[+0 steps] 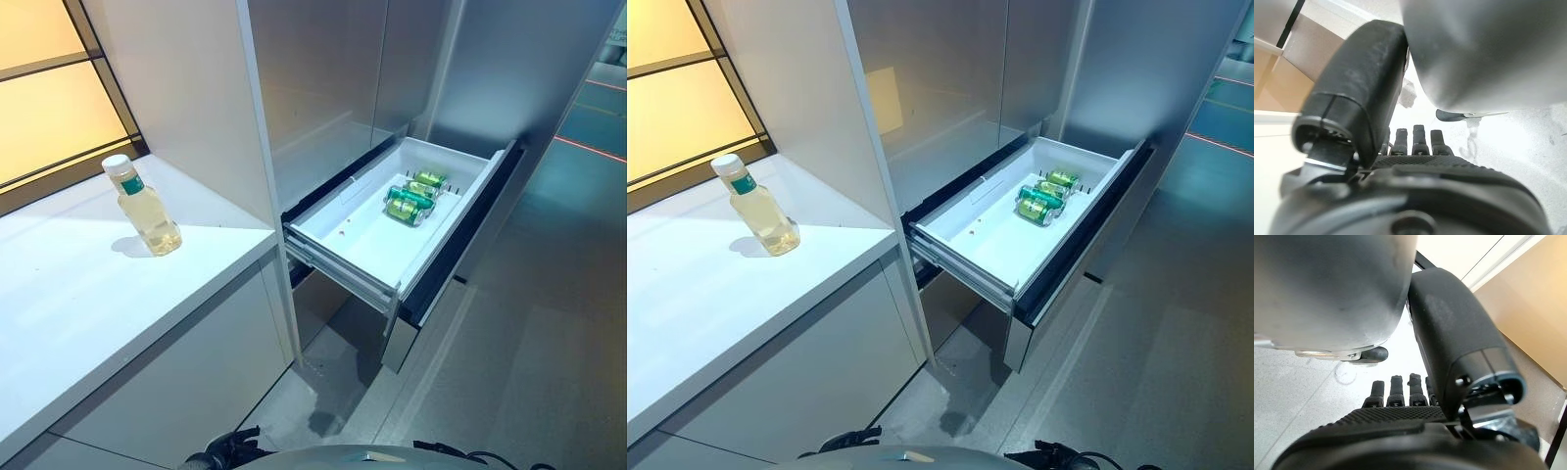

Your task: Put drinks into fridge and close the fridge

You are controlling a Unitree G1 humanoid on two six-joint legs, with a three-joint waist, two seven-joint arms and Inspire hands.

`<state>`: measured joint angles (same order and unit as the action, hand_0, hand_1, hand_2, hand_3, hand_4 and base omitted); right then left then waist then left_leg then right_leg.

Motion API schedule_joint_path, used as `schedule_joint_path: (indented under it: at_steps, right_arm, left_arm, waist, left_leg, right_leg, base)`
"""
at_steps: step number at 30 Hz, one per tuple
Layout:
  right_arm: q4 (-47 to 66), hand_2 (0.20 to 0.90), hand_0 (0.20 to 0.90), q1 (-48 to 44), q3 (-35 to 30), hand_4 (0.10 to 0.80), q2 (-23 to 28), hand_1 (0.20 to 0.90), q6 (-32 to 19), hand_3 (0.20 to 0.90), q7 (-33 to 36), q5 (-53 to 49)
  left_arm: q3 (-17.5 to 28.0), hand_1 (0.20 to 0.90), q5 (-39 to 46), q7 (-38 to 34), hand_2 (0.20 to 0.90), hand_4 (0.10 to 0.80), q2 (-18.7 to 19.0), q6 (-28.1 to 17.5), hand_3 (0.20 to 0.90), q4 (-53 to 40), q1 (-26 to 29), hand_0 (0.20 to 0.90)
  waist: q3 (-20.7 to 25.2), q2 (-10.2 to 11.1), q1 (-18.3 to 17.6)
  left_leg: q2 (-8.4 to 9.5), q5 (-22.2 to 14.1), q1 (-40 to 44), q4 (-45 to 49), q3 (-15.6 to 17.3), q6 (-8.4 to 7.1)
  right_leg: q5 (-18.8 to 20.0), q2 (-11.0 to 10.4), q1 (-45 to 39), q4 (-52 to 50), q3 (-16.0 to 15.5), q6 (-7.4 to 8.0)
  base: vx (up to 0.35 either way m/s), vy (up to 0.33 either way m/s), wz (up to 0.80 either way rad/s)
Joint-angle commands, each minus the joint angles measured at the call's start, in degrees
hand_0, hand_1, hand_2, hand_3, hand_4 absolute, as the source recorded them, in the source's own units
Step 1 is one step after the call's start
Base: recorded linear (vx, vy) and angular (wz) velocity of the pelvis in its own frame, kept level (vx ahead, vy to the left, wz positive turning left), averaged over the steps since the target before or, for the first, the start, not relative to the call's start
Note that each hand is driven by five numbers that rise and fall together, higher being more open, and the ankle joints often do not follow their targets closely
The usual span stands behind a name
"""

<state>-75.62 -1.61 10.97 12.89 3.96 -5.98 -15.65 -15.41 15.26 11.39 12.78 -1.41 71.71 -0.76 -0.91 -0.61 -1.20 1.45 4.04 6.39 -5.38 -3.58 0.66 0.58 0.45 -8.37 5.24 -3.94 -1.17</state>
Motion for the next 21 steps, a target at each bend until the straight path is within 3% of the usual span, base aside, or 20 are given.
schedule_joint_path:
  at_steps: [1,5,7,12,17,21]
  right_arm:
    - [-3.3,0.900,0.900,-2.6,-0.1,0.800,-2.3,0.900,-0.5,0.900,-1.7,0.5]
    - [-3.3,0.900,0.900,-2.4,-0.1,0.800,-2.3,0.900,-0.5,0.900,-1.7,0.6]
    - [-3.4,0.900,0.900,-2.4,0.0,0.800,-2.3,0.900,-0.6,0.900,-1.7,0.6]
    - [-3.2,0.900,0.900,-2.9,0.9,0.800,-1.7,0.900,-0.2,0.900,-2.1,0.7]
    - [-3.2,0.900,0.900,-3.5,1.0,0.800,-0.8,0.900,0.4,0.900,-2.7,1.0]
    - [-2.9,0.900,0.900,-4.0,1.0,0.800,0.3,0.900,1.2,0.900,-3.4,2.0]
  left_arm:
    - [1.2,0.900,2.0,-0.2,0.900,0.800,-3.3,-2.5,0.900,3.5,3.0,0.900]
    - [1.4,0.900,0.7,-2.7,0.900,0.800,-3.3,-3.6,0.900,3.6,2.9,0.900]
    - [1.1,0.900,-4.2,-7.0,0.900,0.800,-3.0,-4.9,0.900,3.5,3.1,0.900]
    - [-2.1,0.900,-10.5,-12.2,0.900,0.800,-1.7,-6.9,0.900,2.8,4.5,0.900]
    - [-2.8,0.900,-10.1,-10.4,0.900,0.800,-0.7,-7.6,0.900,0.9,6.4,0.900]
    - [-4.4,0.900,-8.0,-1.8,0.900,0.800,0.9,-5.1,0.900,-2.5,8.4,0.900]
  waist:
    - [-1.3,0.6,1.9]
    - [-1.2,0.6,1.8]
    - [-1.1,0.6,1.8]
    - [-1.3,0.4,1.4]
    - [-1.3,0.0,1.1]
    - [-1.3,-0.8,0.7]
  left_leg:
    - [1.76,-4.7,1.8,0.4,2.4,1.65]
    - [1.76,-4.7,1.9,0.4,2.4,1.62]
    - [1.76,-4.7,1.9,0.4,2.4,1.59]
    - [1.57,-4.7,1.9,0.5,2.8,1.53]
    - [1.51,-4.6,2.0,0.4,2.9,1.37]
    - [1.37,-4.6,2.0,0.4,3.0,1.25]
  right_leg:
    - [1.2,-1.5,1.4,-1.4,1.1,2.79]
    - [1.3,-1.5,1.3,-1.3,1.0,2.78]
    - [1.2,-1.5,1.3,-1.4,1.1,2.79]
    - [1.0,-1.4,1.5,-1.7,1.4,2.82]
    - [0.9,-1.3,1.4,-1.7,1.6,2.92]
    - [0.9,-1.3,1.4,-1.8,1.9,3.06]
  base:
    - [0.000,0.000,0.00]
    - [0.000,0.000,0.00]
    - [0.000,0.000,0.00]
    - [0.000,0.000,0.00]
    - [0.000,0.000,0.00]
    - [0.000,0.000,0.00]
